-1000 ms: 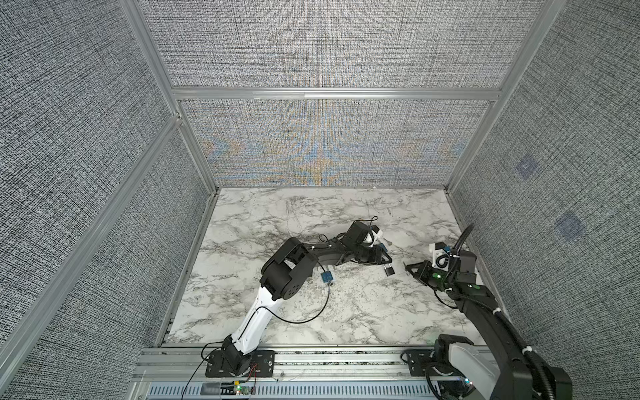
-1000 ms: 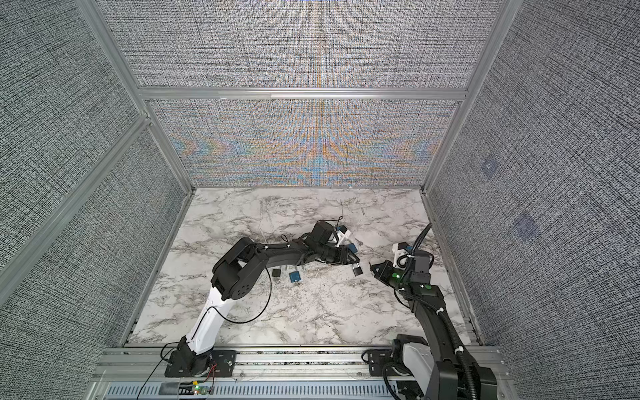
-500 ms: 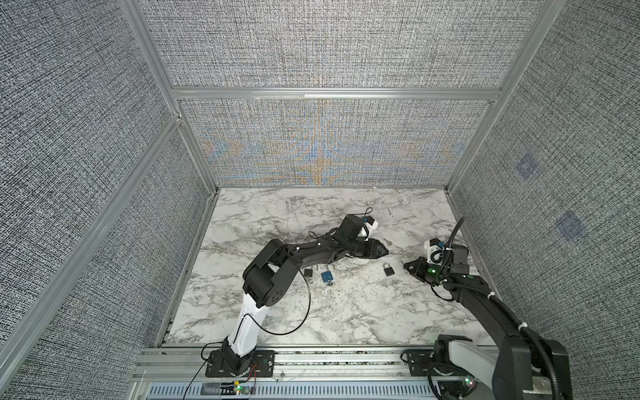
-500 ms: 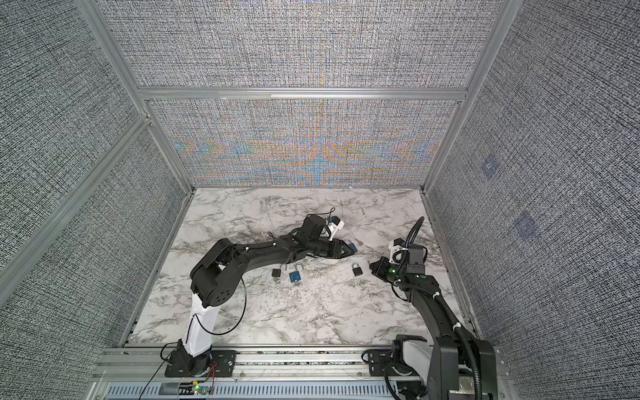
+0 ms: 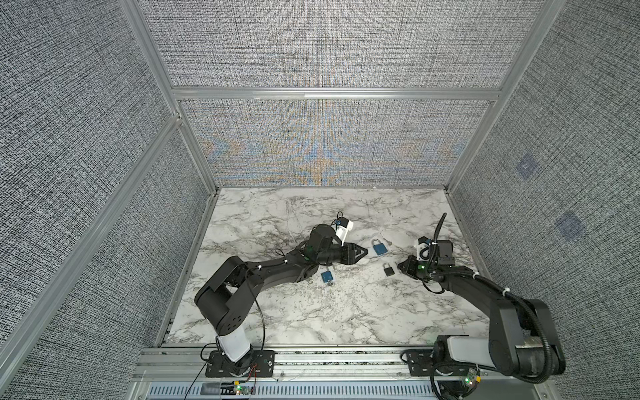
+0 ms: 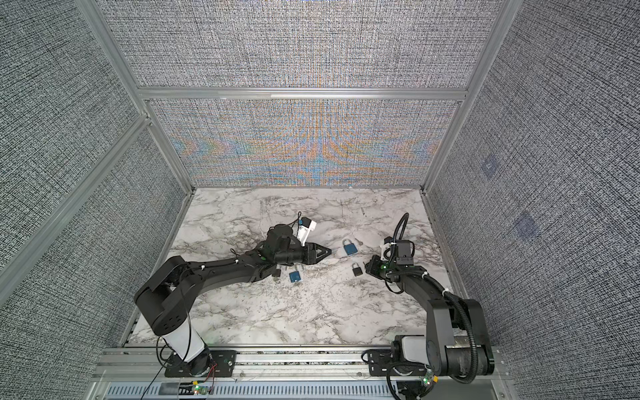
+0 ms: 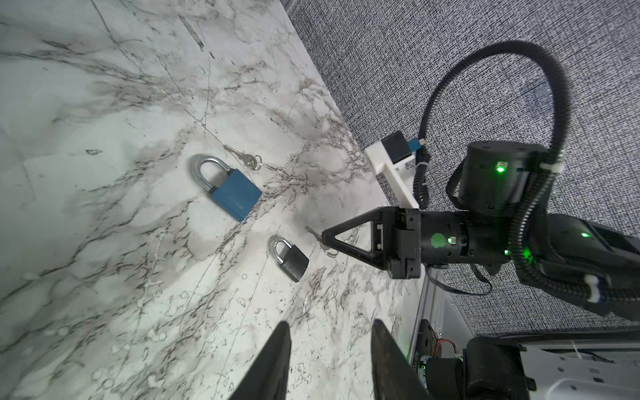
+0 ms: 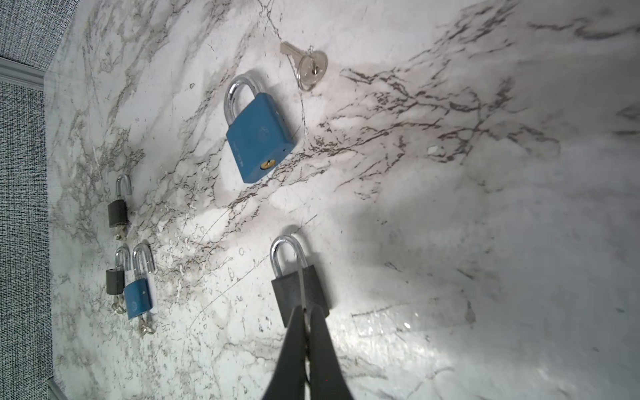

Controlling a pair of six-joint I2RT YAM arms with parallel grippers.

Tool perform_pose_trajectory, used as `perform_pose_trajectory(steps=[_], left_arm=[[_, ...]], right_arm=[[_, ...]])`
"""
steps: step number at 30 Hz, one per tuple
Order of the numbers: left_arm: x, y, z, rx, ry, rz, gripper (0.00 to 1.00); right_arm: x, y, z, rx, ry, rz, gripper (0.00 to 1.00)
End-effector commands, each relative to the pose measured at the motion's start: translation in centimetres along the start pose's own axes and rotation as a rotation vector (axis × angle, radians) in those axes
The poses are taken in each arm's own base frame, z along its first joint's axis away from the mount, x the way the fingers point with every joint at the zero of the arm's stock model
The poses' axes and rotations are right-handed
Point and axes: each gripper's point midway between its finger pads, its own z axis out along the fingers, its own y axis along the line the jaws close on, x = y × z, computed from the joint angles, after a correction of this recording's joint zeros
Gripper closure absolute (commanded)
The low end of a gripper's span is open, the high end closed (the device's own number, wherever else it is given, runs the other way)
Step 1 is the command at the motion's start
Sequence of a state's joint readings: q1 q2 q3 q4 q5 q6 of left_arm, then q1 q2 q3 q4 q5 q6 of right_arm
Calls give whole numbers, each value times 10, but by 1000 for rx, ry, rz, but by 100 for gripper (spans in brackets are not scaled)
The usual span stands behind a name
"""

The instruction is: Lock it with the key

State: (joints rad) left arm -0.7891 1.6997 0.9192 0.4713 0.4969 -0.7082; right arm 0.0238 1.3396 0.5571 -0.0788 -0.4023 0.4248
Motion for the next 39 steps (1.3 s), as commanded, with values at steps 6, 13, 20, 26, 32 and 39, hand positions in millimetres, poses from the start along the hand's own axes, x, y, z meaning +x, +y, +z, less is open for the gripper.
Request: perform_pose_trajectory(steps=[6,13,20,26,32,39], left_arm=[[-13,-6,-11,26,-77,22,59],[-9,-4,-14,29,-82,3,59],[-5,1,-15,29,-82,-15,59],[-4,1,-17,32,-85,-17,59],[-8,5,-32,-5,-129,-14,59],[-13,29,-73,-138,-238,-10,59]], right_arm=[[-4,0,15,10,2,-18,100],[1,-5,23,30,19,-15,93],[4,-11,23,52,23,-17,85],[5,-10,20,56,20,-17,73],[-2,-3,0,78,-23,-44,68],[1,28,-25,127,-64,-175,65]])
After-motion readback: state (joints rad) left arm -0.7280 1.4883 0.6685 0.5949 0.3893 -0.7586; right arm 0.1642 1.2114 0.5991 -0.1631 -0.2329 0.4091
